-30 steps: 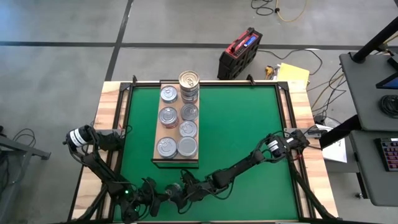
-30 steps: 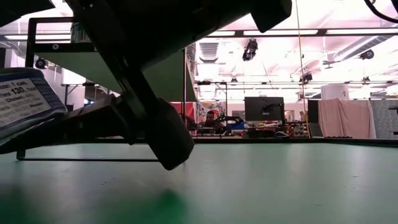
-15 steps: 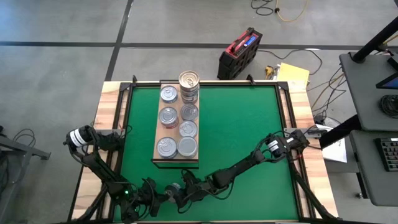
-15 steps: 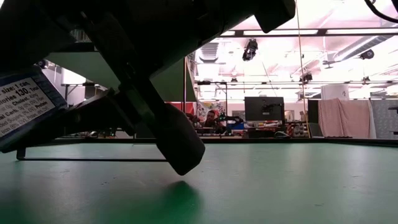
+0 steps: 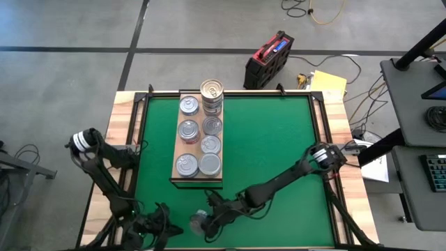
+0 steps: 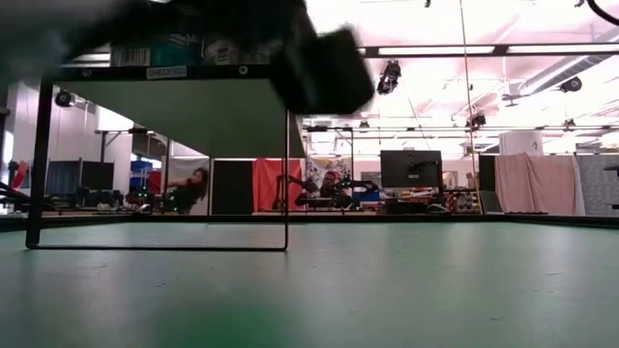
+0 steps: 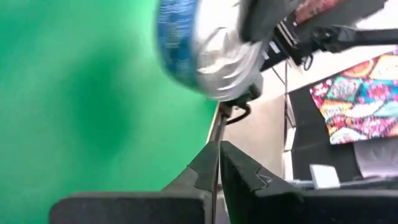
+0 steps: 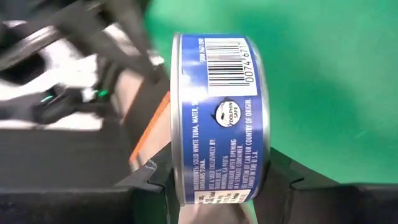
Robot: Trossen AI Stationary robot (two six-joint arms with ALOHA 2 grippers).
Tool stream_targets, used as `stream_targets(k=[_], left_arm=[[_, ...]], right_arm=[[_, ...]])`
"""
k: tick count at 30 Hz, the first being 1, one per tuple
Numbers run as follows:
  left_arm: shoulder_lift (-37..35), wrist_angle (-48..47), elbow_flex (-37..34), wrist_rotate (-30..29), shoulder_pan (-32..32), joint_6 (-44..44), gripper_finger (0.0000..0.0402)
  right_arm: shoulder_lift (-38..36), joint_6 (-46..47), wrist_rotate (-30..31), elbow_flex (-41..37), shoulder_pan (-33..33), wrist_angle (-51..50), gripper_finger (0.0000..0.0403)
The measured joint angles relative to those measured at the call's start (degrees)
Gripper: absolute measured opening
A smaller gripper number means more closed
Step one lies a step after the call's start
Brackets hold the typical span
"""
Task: Stack canned seafood by type on shelf
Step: Stack the blue tuna can on top of the blue tuna can on the shelf
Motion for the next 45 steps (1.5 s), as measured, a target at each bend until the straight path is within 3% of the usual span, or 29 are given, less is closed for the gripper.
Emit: stream_targets(k=[11,20,25,28,31,35,39,45], left_arm=[[-3.6,-0.3,0.0,-0.8,0.2,12.1,0.0],[-3.7,-0.2,0.0,-1.0,0.2,12.4,0.0],[-3.8,-0.6,0.1,-1.0,0.2,12.5,0.0],[-3.9,-1.8,0.1,-2.1,0.4,12.5,0.0],[-4.0,-2.6,0.1,-6.1,0.5,12.6,0.0],[-4.4,-6.2,0.1,-12.7,0.8,10.6,0.0],[-5.4,-12.7,0.1,-16.9,1.1,5.3,0.0],[-6.5,-19.1,0.1,-17.7,3.5,-1.0,0.0]], right_arm=[[-13.6,-5.4,-2.1,-0.4,-1.2,-1.2,0.013],[-21.1,-14.7,-11.2,-3.6,-6.2,6.7,0.013],[-25.4,-16.2,-15.4,-13.0,-10.5,21.9,0.013],[-27.0,-13.2,-17.2,-20.6,-13.5,36.9,0.013],[-29.1,-8.0,-18.1,-28.3,-16.6,50.1,0.013],[-32.3,-1.1,-17.5,-37.5,-20.7,60.4,0.013],[-36.4,4.8,-16.0,-44.6,-24.2,63.5,0.013],[-46.0,8.1,-17.0,-54.2,-28.5,63.0,0.013]])
